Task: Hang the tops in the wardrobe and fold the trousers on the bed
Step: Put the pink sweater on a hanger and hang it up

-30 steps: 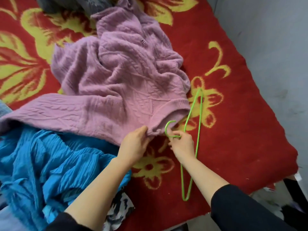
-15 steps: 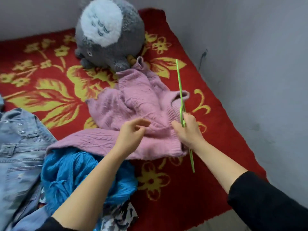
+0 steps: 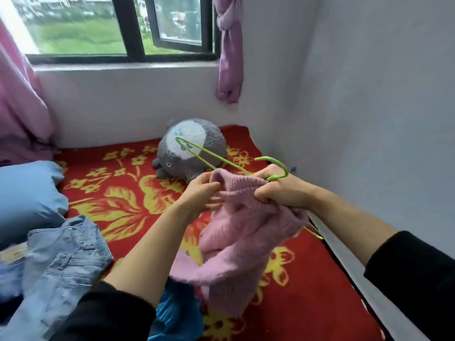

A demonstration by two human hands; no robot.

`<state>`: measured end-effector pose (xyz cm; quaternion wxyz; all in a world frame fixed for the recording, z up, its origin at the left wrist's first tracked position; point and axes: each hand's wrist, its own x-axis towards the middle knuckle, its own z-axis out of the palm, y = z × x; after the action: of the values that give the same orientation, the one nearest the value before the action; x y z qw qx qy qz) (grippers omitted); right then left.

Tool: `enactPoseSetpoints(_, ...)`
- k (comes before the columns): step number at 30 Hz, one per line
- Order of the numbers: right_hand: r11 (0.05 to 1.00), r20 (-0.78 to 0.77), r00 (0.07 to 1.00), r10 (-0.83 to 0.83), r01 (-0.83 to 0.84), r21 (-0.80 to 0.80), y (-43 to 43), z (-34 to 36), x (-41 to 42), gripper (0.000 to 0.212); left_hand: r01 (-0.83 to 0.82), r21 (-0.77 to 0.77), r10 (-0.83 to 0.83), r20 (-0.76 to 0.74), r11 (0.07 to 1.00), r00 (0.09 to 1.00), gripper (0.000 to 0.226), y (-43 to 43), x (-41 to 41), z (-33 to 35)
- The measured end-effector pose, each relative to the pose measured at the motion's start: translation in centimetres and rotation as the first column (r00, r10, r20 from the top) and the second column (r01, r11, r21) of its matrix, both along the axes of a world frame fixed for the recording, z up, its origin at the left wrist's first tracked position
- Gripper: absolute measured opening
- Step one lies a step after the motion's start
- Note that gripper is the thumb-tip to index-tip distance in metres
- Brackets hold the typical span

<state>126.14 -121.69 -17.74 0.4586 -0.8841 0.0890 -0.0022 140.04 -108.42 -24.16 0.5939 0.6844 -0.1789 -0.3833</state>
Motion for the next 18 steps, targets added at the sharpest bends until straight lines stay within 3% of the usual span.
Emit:
enactPoseSetpoints(7, 0.993, 0.028, 0.995, -0.100, 0.101, -0.060, -1.6, 6.8, -2.1, 0.017, -0.093, -0.107, 0.098, 0.038, 0.990, 0.994, 0.016, 1.6, -0.5, 7.8)
enactPoseSetpoints(13, 0.982, 0.160, 0.972, -0.175, 0.184, -0.040, -3.1, 10.8, -4.0, 0.011, 0.050, -0.199, -0.031, 0.099, 0.979, 0.995, 0.016, 3.1, -2.3, 15.8)
enactPoseSetpoints(16, 0.978, 0.113, 0.976, -0.188, 0.197, -0.068, -3.3, 10.6, -5.0, 0.019, 0.055, -0.139, -0.038, 0.126, 0.989, 0.991, 0.007, 2.9, -3.2, 16.2)
enactPoseSetpoints(18, 0.983, 0.027, 0.983, -0.183, 0.184, -0.029, -3.4, 9.5, -5.6, 0.012, 0.027, -0.108, -0.009, 0.163, 0.994, 0.987, 0.004, 2.4, -3.9, 15.3)
